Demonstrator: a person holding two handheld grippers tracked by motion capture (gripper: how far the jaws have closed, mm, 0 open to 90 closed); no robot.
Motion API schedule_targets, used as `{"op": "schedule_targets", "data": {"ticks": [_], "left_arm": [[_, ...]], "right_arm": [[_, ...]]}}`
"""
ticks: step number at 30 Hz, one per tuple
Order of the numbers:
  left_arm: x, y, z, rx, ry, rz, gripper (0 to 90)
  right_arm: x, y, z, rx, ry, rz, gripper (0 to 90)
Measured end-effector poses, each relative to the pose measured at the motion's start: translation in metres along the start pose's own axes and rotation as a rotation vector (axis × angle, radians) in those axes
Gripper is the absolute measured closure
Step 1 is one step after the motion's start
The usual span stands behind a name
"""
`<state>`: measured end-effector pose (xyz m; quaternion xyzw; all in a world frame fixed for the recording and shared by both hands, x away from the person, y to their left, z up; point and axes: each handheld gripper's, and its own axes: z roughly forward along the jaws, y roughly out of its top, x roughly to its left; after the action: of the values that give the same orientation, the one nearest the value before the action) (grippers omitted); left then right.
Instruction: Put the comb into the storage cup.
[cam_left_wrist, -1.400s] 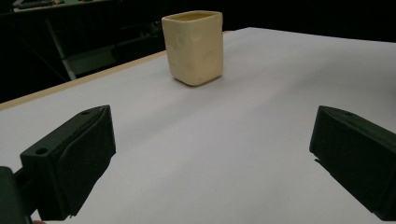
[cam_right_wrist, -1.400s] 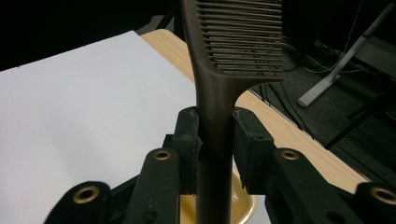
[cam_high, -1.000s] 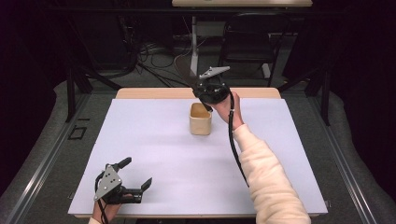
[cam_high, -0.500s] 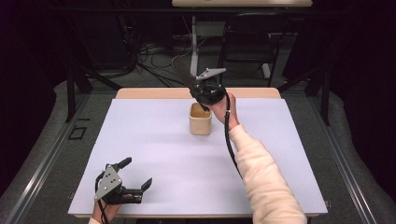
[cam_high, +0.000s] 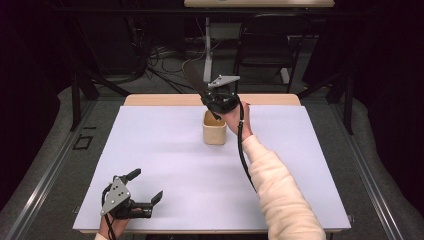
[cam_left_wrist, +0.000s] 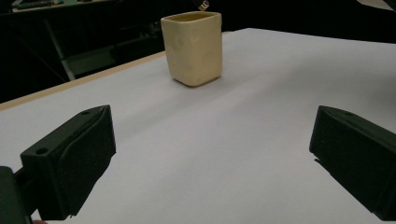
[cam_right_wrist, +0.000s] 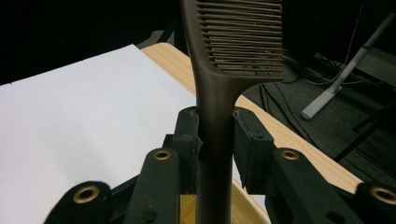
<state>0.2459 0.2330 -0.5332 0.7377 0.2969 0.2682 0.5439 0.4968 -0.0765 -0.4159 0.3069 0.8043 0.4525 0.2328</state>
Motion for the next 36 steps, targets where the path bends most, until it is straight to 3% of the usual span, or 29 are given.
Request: {"op": "schedule_targets", "data": {"ticks": [36], "left_arm": [[0.000, 0.000, 0.000, -0.002, 0.005, 0.002, 0.3]], "right_arm": [[0.002, -0.018, 0.010, 0.058, 0.016, -0.014, 72.5]]}}
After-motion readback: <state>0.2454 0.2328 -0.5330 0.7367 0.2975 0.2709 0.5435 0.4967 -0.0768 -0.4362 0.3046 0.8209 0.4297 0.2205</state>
